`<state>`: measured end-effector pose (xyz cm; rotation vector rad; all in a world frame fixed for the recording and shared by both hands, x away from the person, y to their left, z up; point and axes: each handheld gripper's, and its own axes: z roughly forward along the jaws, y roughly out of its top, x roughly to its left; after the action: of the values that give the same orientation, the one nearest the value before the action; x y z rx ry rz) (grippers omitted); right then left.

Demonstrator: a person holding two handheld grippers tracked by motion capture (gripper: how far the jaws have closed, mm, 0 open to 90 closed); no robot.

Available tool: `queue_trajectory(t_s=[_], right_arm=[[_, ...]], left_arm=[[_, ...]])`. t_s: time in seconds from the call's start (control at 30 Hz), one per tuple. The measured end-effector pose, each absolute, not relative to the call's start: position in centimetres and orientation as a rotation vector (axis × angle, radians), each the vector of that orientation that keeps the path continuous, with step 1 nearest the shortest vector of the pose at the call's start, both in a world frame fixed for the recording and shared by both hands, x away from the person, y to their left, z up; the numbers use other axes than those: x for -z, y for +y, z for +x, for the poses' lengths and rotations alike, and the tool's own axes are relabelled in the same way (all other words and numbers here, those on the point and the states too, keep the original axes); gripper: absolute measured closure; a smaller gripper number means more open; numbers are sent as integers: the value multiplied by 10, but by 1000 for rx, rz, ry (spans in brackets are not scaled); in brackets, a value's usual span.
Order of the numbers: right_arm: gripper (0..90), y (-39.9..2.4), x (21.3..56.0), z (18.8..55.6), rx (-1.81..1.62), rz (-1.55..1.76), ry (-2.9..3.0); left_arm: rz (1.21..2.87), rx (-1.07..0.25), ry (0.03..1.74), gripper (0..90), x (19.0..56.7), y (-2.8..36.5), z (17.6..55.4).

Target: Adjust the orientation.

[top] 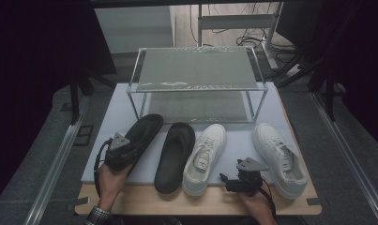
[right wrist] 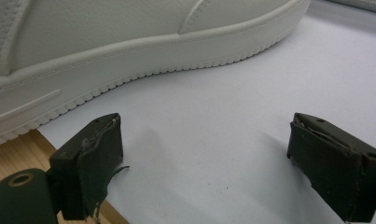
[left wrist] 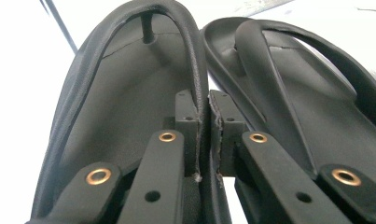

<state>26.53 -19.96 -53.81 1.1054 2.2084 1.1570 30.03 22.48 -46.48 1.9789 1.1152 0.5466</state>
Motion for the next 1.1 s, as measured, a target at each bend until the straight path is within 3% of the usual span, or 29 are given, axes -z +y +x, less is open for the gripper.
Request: queue_trajectory(t_s=[1.1], right_arm=[[104, -200, 538, 265, -1160, 1105, 2211]], left_arm=[[1928, -618, 1168, 826, 475, 180, 379]])
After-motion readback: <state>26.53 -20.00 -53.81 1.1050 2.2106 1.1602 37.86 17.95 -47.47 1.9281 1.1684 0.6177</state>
